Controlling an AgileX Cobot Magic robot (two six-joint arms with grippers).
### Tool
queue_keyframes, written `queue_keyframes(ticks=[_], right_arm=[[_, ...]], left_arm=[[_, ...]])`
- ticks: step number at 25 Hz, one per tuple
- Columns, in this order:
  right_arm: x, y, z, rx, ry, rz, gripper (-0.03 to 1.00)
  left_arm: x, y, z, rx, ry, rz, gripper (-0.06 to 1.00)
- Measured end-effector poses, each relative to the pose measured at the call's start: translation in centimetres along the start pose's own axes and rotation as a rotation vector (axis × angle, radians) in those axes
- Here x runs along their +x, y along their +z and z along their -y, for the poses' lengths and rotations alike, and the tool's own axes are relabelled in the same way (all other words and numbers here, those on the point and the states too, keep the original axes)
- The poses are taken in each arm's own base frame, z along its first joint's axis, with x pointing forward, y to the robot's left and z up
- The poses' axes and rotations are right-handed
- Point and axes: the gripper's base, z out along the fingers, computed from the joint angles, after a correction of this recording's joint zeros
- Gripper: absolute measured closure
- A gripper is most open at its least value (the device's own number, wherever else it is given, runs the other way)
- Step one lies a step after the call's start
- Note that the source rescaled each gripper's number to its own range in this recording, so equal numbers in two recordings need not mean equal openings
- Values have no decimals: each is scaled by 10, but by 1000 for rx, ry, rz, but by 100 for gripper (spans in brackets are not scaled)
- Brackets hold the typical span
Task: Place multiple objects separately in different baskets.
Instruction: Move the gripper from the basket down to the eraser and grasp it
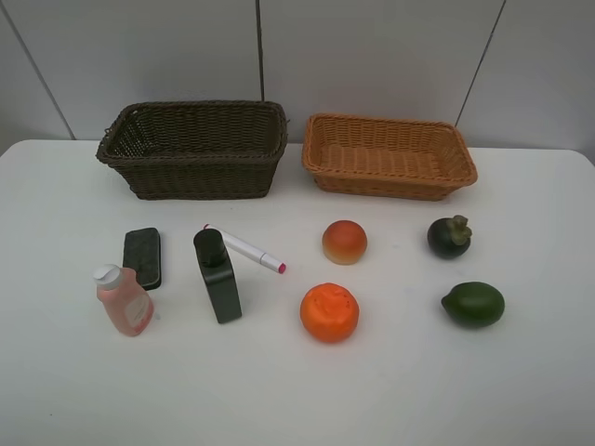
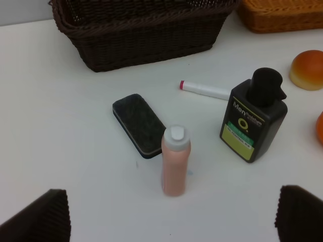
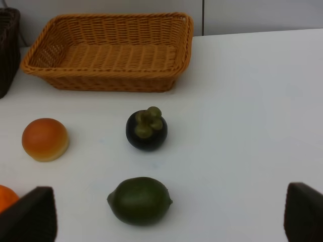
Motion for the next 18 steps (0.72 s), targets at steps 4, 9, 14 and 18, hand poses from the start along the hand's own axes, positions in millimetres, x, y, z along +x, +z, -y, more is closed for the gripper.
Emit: queue_keyframes(ticks=[4,9,14,18], right_arm=[[0,0,0,0,0,0,-3],[0,0,0,0,0,0,-3],[0,0,0,0,0,0,-3],[0,0,0,0,0,0,-3]], left_arm=[[0,0,0,0,0,0,-6],[0,0,0,0,0,0,-6],[0,0,0,-2,-11,0,-6],[-4,6,-6,-49,-111,-46,-6]])
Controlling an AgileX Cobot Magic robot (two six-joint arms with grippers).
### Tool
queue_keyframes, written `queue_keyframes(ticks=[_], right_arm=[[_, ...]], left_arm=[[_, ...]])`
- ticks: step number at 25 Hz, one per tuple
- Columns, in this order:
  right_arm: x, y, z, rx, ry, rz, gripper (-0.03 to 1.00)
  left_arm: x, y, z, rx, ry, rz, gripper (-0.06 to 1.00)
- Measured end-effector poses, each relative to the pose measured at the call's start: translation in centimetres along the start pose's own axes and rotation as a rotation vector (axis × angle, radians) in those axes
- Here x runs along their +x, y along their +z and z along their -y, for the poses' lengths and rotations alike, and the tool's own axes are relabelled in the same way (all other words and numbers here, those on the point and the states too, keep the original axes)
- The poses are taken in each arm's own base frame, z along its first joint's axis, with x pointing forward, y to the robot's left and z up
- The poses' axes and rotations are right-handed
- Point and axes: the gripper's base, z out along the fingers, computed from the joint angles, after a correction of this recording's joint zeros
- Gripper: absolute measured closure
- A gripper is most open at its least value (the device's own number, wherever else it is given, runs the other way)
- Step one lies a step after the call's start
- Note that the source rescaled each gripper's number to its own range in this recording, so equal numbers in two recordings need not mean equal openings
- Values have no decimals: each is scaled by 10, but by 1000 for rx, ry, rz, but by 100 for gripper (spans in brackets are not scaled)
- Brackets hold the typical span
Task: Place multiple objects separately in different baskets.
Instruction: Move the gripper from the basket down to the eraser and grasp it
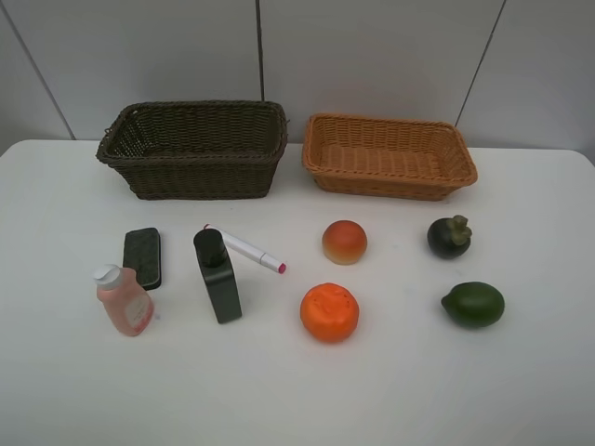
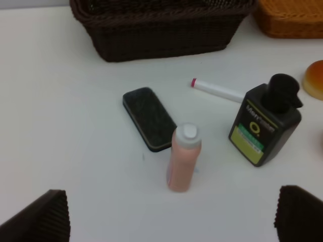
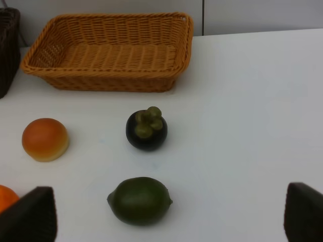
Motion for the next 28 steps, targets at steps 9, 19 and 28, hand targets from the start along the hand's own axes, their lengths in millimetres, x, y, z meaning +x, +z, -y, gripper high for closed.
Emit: queue_keyframes(ticks=[9,19,28], right_arm=[[0,0,0,0,0,0,-3],[0,0,0,0,0,0,-3],[0,0,0,0,0,0,-3]], left_arm=[[-53,70,-15,-85,-123,-346,-6],[-111,189,-25,-93,-309,-660,-6],[-120,271,-30,-83,-443,-819,-6]])
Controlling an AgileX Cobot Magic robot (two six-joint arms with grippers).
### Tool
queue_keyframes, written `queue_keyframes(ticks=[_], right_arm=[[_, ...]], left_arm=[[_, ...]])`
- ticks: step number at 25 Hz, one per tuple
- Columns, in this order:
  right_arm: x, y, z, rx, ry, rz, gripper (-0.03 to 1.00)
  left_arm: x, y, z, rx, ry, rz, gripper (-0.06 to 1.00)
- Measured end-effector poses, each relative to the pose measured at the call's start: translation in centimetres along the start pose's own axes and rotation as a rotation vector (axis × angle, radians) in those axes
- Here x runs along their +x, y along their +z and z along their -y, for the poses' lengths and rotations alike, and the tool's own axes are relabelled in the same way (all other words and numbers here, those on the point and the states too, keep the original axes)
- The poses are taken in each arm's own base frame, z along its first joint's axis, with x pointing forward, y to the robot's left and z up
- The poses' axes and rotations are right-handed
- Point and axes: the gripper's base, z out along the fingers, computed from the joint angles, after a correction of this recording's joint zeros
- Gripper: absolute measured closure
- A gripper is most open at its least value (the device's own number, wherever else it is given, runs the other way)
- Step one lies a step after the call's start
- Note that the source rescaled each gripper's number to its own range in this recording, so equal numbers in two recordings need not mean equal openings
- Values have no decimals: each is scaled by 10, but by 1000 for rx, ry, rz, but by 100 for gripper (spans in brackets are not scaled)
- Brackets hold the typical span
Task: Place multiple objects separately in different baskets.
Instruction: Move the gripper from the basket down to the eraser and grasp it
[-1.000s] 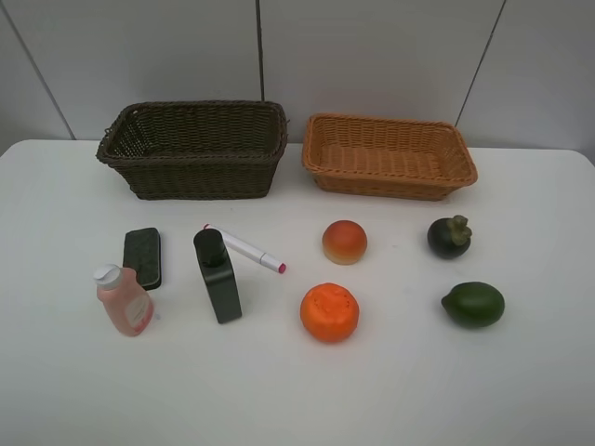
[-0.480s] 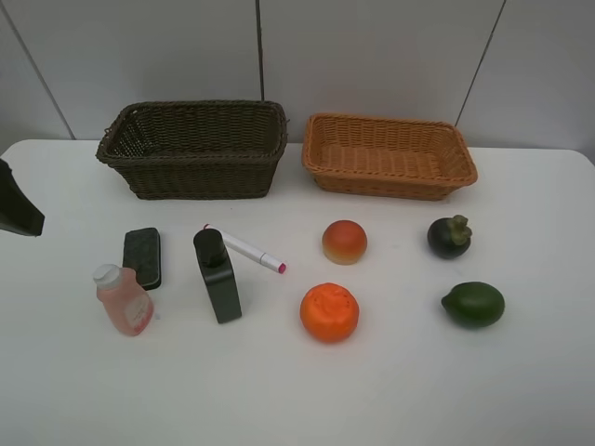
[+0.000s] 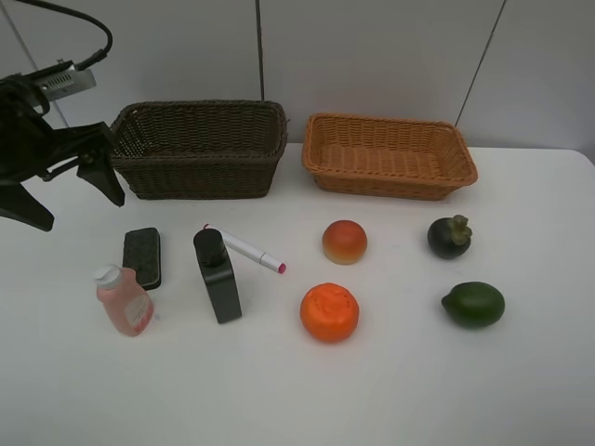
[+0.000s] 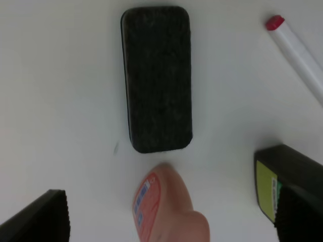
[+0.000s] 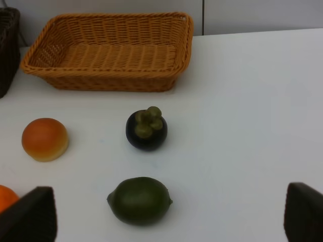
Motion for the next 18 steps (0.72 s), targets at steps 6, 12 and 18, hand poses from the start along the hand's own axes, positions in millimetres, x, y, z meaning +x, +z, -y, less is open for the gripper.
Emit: queue_keyframes(ticks=[6,12,18], right_arm=[[0,0,0,0,0,0,-3],[0,0,0,0,0,0,-3],[0,0,0,0,0,0,-3]], left_arm=[[-16,21,1,-12,-32,-48,-6],[-22,56,6,-31,-30,-82,-6],[-26,93,13,-49,-35,-75,-6]])
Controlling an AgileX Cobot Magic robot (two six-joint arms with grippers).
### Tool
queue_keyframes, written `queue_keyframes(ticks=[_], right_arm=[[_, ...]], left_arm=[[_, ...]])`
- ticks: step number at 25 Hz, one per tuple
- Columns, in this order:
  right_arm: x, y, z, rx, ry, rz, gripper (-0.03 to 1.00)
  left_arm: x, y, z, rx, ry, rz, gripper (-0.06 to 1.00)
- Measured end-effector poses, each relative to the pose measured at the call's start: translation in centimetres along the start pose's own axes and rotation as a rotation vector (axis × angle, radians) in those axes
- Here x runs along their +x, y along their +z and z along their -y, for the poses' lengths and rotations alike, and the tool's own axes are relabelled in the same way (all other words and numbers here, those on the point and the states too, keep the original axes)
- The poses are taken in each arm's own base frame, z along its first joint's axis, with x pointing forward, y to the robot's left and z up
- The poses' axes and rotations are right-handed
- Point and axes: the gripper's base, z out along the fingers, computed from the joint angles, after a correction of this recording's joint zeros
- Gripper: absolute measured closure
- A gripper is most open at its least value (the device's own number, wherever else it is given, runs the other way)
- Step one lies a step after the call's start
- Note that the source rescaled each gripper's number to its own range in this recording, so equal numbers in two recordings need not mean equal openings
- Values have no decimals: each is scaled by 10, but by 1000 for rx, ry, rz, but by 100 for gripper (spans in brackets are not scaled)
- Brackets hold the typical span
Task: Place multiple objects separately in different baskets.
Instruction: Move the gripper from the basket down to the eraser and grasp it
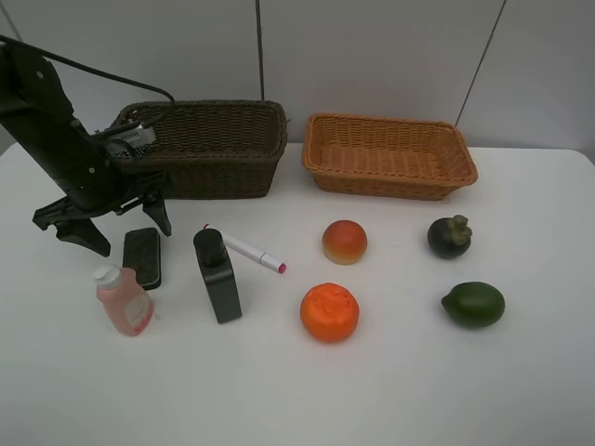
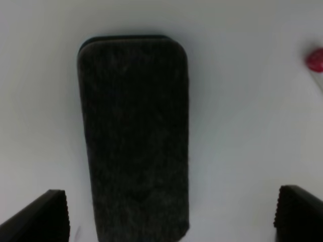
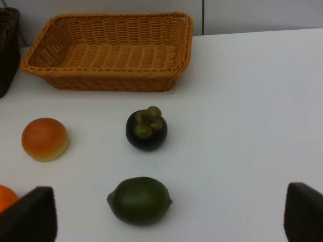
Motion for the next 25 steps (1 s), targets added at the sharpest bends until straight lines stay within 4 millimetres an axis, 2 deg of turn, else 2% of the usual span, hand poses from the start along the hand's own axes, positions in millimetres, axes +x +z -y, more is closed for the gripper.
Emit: queue_keyframes(ticks=[12,22,24,25], right_arm=[[0,0,0,0,0,0,-3],[0,0,0,0,0,0,-3],[0,0,0,0,0,0,-3],[0,0,0,0,0,0,-3]], left_arm=[[-12,38,-7,-34,-25,29,-6],[-15,41,-7,-36,-24,46,-6],[-15,41,-8,-38,-22,44,-1],[-15,41,-8,-39,-20,44,6]])
